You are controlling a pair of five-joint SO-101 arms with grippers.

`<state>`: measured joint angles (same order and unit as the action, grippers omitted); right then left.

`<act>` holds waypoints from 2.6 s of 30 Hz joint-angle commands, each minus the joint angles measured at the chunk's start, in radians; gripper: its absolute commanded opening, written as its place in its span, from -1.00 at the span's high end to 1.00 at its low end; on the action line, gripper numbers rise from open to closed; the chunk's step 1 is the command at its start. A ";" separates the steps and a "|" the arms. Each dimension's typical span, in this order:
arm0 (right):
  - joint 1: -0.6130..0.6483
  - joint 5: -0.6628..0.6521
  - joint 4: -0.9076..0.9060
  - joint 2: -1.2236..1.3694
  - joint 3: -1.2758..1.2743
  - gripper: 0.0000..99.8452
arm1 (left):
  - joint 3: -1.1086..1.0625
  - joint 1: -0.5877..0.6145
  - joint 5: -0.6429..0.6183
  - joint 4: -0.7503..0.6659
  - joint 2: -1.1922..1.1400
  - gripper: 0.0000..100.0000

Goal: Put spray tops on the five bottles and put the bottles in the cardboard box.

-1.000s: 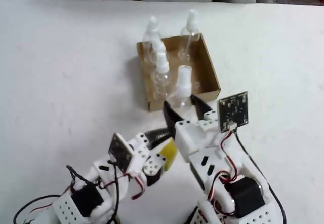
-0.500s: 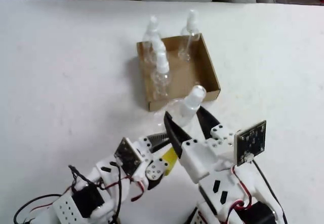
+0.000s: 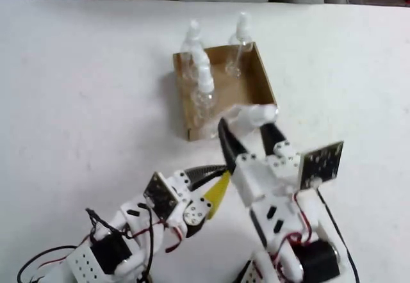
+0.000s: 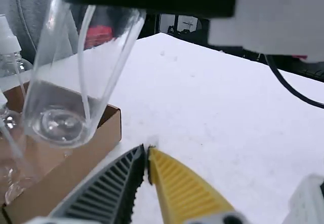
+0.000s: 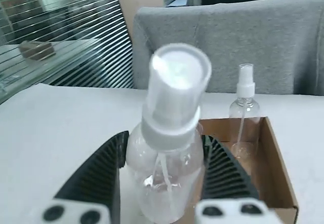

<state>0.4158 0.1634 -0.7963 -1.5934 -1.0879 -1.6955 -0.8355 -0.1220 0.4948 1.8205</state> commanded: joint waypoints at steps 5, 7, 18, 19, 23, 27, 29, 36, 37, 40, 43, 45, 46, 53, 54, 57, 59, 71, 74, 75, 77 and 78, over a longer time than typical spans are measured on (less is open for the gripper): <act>-0.136 -0.015 0.257 0.232 0.003 0.97 | 0.003 0.019 0.012 0.018 0.008 0.96; -0.162 -0.032 0.306 0.292 0.003 0.97 | 0.003 0.019 0.041 0.038 0.008 0.96; -0.196 -0.078 0.522 0.561 0.005 0.97 | 0.003 0.019 0.130 0.072 0.008 0.96; -0.200 -0.078 0.547 0.585 0.005 0.97 | 0.003 0.019 0.130 0.072 0.008 0.96; -0.219 -0.092 0.638 0.694 0.009 0.97 | 0.003 0.021 0.130 0.084 0.008 0.96; -0.220 -0.135 0.717 0.792 0.009 0.97 | 0.003 0.021 0.132 0.094 0.008 0.96; -0.220 -0.140 0.760 0.839 0.009 0.97 | 0.003 0.021 0.132 0.094 0.008 0.96; -0.226 -0.141 0.791 1.009 0.095 0.97 | 0.003 0.021 0.132 0.094 0.008 0.96; -0.226 -0.141 0.796 1.033 0.107 0.97 | 0.003 0.021 0.132 0.094 0.008 0.96; -0.226 -0.141 0.799 1.109 0.153 0.97 | 0.003 0.021 0.132 0.094 0.008 0.96; -0.228 -0.141 0.799 1.176 0.198 0.97 | 0.003 0.021 0.132 0.094 0.008 0.96; -0.228 -0.143 0.799 1.216 0.222 0.97 | 0.003 0.021 0.132 0.094 0.008 0.96; -0.228 -0.143 0.799 1.234 0.236 0.97 | 0.003 0.021 0.132 0.094 0.008 0.96; -0.248 -0.173 0.799 1.328 0.287 0.97 | 0.003 0.021 0.132 0.094 0.008 0.96; -0.243 -0.198 0.799 1.336 0.287 0.97 | 0.003 0.021 0.132 0.094 0.008 0.96; -0.240 -0.218 0.799 1.354 0.287 0.97 | 0.003 0.021 0.132 0.094 0.008 0.96; -0.240 -0.218 0.809 1.359 0.287 0.97 | 0.003 0.021 0.132 0.094 0.008 0.96; -0.239 -0.221 0.829 1.362 0.242 0.97 | 0.003 0.021 0.132 0.094 0.008 0.96; -0.239 -0.226 0.832 1.362 0.219 0.97 | 0.003 0.021 0.132 0.094 0.008 0.96; -0.237 -0.226 0.832 1.362 0.210 0.97 | 0.003 0.021 0.132 0.094 0.008 0.96; -0.229 -0.226 0.832 1.362 0.207 0.97 | 0.003 0.033 0.132 0.094 0.008 0.96; -0.229 -0.227 0.832 1.362 0.206 0.97 | 0.003 0.041 0.132 0.091 0.008 0.96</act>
<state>0.1780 -0.0529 0.0138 -0.2263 -0.8899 -1.6955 -0.8201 0.0008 0.5854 1.8205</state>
